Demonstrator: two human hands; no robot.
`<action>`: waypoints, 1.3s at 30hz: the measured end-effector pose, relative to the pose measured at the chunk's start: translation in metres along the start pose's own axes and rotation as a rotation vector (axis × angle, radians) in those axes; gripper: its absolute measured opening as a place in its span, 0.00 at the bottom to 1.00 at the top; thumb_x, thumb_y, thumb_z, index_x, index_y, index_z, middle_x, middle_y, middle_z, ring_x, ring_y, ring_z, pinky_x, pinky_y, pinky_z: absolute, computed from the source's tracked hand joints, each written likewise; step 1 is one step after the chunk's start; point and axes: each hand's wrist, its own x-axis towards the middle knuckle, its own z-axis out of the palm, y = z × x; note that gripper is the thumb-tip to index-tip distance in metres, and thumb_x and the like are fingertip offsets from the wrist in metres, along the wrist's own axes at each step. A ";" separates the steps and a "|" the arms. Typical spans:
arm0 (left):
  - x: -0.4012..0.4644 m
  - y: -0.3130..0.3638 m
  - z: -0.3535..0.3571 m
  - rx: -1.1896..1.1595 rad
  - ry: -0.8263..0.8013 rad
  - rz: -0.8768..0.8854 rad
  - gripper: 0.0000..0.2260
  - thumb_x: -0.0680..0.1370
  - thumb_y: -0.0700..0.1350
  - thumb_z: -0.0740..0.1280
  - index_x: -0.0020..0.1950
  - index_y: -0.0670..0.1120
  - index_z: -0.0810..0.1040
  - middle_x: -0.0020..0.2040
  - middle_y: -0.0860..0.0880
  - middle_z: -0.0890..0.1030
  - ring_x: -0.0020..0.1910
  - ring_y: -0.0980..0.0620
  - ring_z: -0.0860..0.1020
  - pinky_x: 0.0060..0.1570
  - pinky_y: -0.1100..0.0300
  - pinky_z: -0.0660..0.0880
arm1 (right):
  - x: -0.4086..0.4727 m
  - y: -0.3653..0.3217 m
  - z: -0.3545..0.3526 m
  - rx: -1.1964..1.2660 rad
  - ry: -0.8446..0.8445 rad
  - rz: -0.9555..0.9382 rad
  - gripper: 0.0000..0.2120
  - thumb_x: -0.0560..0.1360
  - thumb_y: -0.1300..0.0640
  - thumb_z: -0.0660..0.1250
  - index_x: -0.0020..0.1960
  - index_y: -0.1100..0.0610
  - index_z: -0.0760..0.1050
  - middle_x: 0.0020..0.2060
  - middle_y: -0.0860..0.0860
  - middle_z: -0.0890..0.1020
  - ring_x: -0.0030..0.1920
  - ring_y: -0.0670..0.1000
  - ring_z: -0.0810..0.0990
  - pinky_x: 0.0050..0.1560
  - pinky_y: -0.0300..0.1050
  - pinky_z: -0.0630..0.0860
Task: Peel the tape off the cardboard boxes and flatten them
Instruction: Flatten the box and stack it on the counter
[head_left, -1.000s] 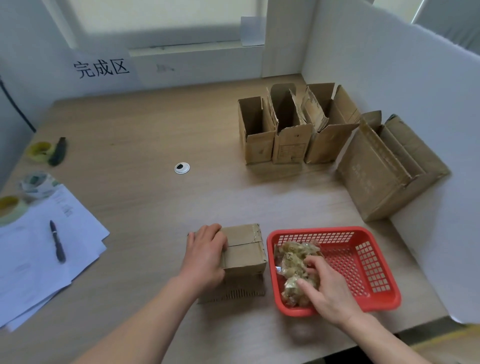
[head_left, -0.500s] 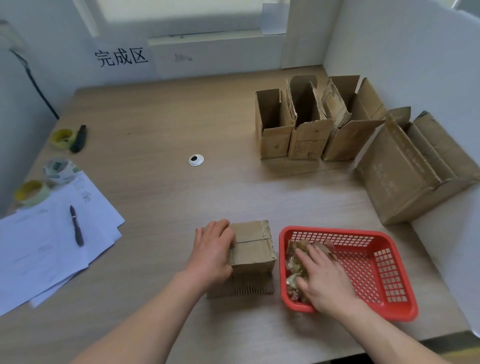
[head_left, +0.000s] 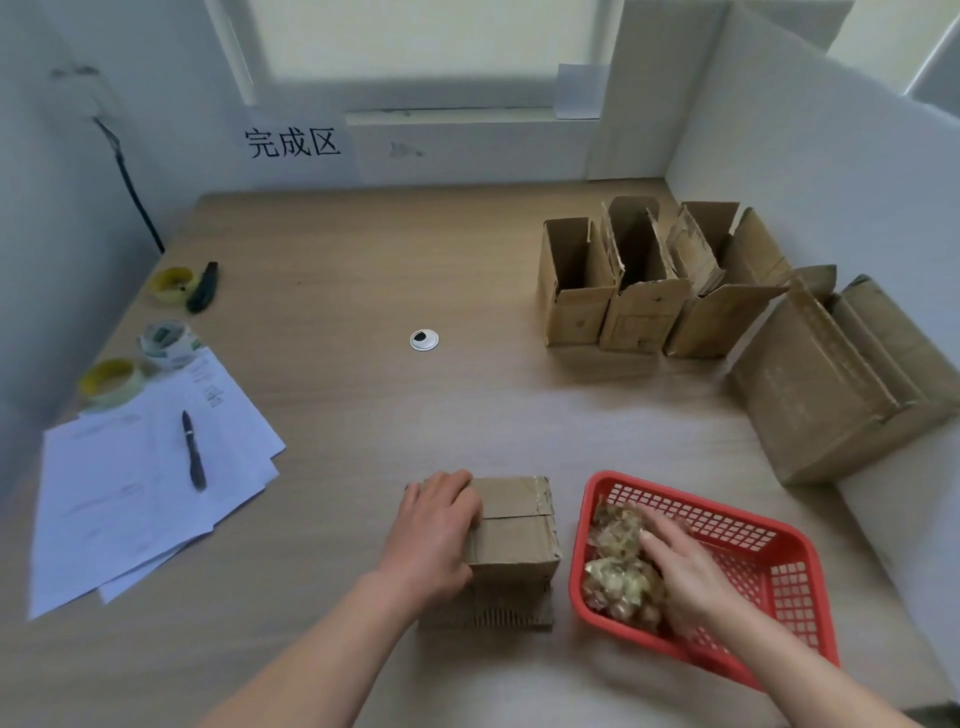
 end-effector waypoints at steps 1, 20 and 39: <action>-0.003 -0.003 -0.001 0.001 0.002 0.001 0.20 0.67 0.47 0.73 0.50 0.53 0.64 0.73 0.50 0.65 0.70 0.48 0.62 0.65 0.55 0.59 | 0.001 -0.001 0.003 0.149 0.089 0.052 0.22 0.80 0.62 0.64 0.73 0.48 0.69 0.66 0.46 0.77 0.67 0.47 0.74 0.71 0.50 0.68; -0.086 -0.064 -0.016 -0.631 0.281 -0.595 0.18 0.78 0.55 0.68 0.61 0.45 0.74 0.60 0.51 0.71 0.58 0.51 0.75 0.57 0.57 0.71 | -0.053 -0.120 0.134 0.116 0.277 -0.202 0.18 0.80 0.54 0.65 0.33 0.57 0.75 0.27 0.44 0.75 0.33 0.48 0.73 0.35 0.47 0.67; -0.084 -0.098 -0.019 -0.648 -0.054 -0.673 0.59 0.61 0.65 0.77 0.80 0.54 0.42 0.74 0.45 0.65 0.70 0.44 0.70 0.65 0.53 0.70 | -0.050 -0.162 0.175 -0.509 -0.129 -0.259 0.54 0.61 0.28 0.66 0.79 0.37 0.44 0.68 0.51 0.72 0.66 0.53 0.72 0.64 0.48 0.70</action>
